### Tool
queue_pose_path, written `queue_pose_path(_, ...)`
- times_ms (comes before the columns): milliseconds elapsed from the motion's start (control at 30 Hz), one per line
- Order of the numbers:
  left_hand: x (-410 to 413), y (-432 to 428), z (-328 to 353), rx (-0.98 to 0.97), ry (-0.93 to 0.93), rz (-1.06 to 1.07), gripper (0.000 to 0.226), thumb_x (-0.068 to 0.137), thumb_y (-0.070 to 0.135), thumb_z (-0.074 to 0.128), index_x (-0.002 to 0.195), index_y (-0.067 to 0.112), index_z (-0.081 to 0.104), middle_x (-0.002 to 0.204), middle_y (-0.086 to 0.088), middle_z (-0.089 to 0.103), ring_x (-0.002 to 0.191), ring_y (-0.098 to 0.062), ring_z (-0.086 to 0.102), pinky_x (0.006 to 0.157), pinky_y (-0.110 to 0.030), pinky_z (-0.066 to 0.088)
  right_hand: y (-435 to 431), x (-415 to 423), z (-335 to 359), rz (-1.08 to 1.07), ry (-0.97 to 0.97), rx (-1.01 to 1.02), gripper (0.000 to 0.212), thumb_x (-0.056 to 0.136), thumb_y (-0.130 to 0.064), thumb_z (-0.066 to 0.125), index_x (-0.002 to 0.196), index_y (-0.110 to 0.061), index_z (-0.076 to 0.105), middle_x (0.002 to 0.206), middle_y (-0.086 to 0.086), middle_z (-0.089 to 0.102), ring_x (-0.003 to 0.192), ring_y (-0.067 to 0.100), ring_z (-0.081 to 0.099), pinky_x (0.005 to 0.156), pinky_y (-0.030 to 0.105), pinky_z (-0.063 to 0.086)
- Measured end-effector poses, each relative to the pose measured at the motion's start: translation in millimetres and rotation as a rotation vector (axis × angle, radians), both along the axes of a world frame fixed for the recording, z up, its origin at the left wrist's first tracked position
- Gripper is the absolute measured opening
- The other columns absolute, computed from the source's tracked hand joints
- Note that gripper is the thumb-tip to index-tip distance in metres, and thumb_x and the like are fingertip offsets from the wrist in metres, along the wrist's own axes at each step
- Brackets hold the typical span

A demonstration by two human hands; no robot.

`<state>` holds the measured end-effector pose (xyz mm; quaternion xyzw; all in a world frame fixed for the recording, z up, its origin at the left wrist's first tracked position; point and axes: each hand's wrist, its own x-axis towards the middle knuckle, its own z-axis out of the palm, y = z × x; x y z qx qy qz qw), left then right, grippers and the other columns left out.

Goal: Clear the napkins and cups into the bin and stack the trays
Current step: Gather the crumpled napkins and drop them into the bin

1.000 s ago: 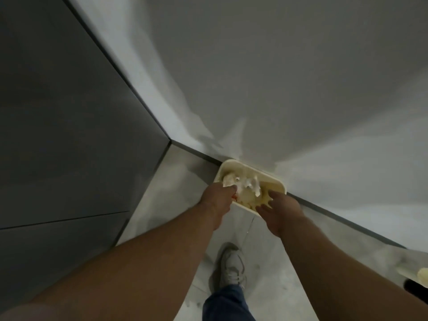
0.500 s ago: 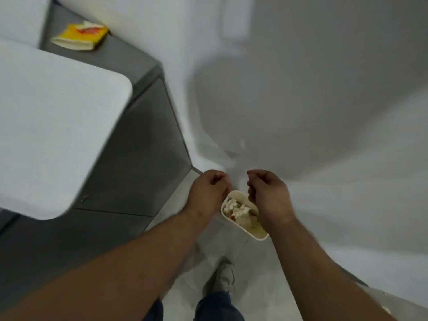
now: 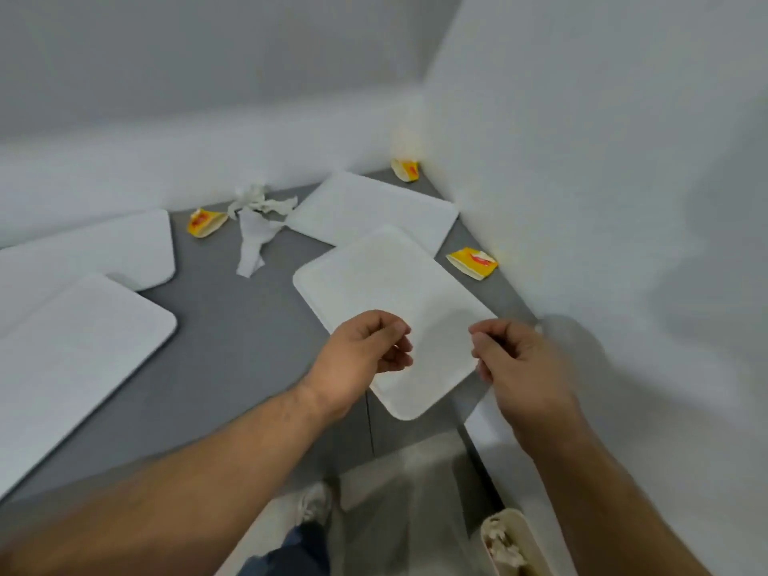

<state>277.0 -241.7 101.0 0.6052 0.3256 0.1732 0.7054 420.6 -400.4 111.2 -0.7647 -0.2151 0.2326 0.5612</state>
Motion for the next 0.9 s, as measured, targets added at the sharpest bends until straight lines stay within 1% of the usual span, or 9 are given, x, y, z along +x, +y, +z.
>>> queue_pose_path(67,-26.2,47.1,2.2,0.057,0.024,0.115,0.013,0.101,0.011,0.059,0.101,0.004,0.070,0.087,-0.009,0.072,0.078,-0.021,0.070,0.086,-0.044,0.059,36.6,-10.8,6.2,0.077,-0.021,-0.020,0.010,0.098,-0.025,0.064,0.098,-0.030,0.072,0.082,-0.009,0.072,0.074,0.010,0.066,0.075,0.031,0.057)
queue_pose_path(200,-72.9,143.2,-7.0,0.211,0.103,0.244,0.014,0.095,0.002,0.062,0.101,0.012,0.069,0.087,-0.004,0.069,0.080,-0.015,0.064,0.080,-0.036,0.053,108.4,-30.0,5.5,0.187,-0.102,-0.100,0.010,0.098,-0.030,0.062,0.095,-0.035,0.070,0.082,-0.016,0.072,0.075,0.010,0.069,0.075,0.028,0.057)
queue_pose_path(333,-97.7,228.3,-22.4,0.386,0.238,0.270,0.030,0.083,0.003,0.066,0.095,0.030,0.066,0.097,0.007,0.068,0.083,-0.008,0.062,0.071,-0.012,0.049,177.2,-45.8,-4.7,0.243,-0.101,-0.166,0.011,0.099,-0.031,0.063,0.094,-0.037,0.070,0.083,-0.016,0.072,0.078,0.012,0.070,0.070,0.021,0.054)
queue_pose_path(367,-100.1,249.4,-27.8,0.433,0.294,0.246,0.032,0.080,0.006,0.066,0.098,0.032,0.065,0.101,0.008,0.067,0.089,-0.010,0.063,0.073,-0.013,0.051,193.9,-49.4,-6.7,0.251,-0.103,-0.180,0.011,0.099,-0.031,0.062,0.093,-0.037,0.069,0.083,-0.016,0.072,0.078,0.012,0.070,0.068,0.017,0.054)
queue_pose_path(433,-101.3,291.4,-38.7,0.523,0.418,0.168,0.043,0.079,0.004,0.062,0.111,0.033,0.062,0.115,0.006,0.064,0.105,-0.015,0.063,0.086,-0.026,0.055,224.9,-55.4,-9.1,0.271,-0.110,-0.186,0.012,0.099,-0.028,0.063,0.094,-0.036,0.069,0.083,-0.019,0.072,0.079,0.007,0.069,0.061,0.012,0.053)
queue_pose_path(567,-87.4,364.0,-52.0,0.730,0.628,-0.082,0.074,0.077,0.002,0.067,0.142,0.032,0.048,0.152,0.003,0.042,0.128,-0.022,0.051,0.100,-0.034,0.050,278.2,-65.3,-12.4,0.285,-0.115,-0.223,0.014,0.099,-0.023,0.062,0.093,-0.033,0.071,0.083,-0.021,0.072,0.076,0.003,0.068,0.063,0.016,0.051)
queue_pose_path(667,-69.5,406.3,-63.7,0.866,0.787,-0.258,0.094,0.077,0.009,0.076,0.156,0.034,0.031,0.168,0.002,0.021,0.149,-0.031,0.030,0.116,-0.047,0.040,309.8,-72.0,-15.0,0.282,-0.102,-0.240,0.014,0.099,-0.023,0.064,0.092,-0.034,0.072,0.082,-0.021,0.073,0.076,0.003,0.069,0.067,0.018,0.052)
queue_pose_path(800,-51.0,445.2,-80.9,1.012,0.881,-0.451,0.093,0.089,0.027,0.070,0.161,0.037,0.012,0.172,-0.001,-0.002,0.158,-0.030,-0.001,0.120,-0.056,0.032,342.1,-75.6,-17.3,0.308,-0.106,-0.279,0.014,0.097,-0.024,0.065,0.091,-0.035,0.072,0.081,-0.020,0.074,0.073,0.004,0.070,0.070,0.022,0.053)
queue_pose_path(900,-45.9,460.7,-90.8,0.993,0.890,-0.531,0.083,0.092,0.041,0.064,0.160,0.040,0.016,0.172,0.000,-0.004,0.158,-0.029,-0.008,0.121,-0.059,0.028,367.1,-73.1,-14.8,0.313,-0.099,-0.288,0.014,0.095,-0.022,0.067,0.090,-0.034,0.073,0.081,-0.017,0.075,0.071,0.005,0.070,0.069,0.022,0.051)
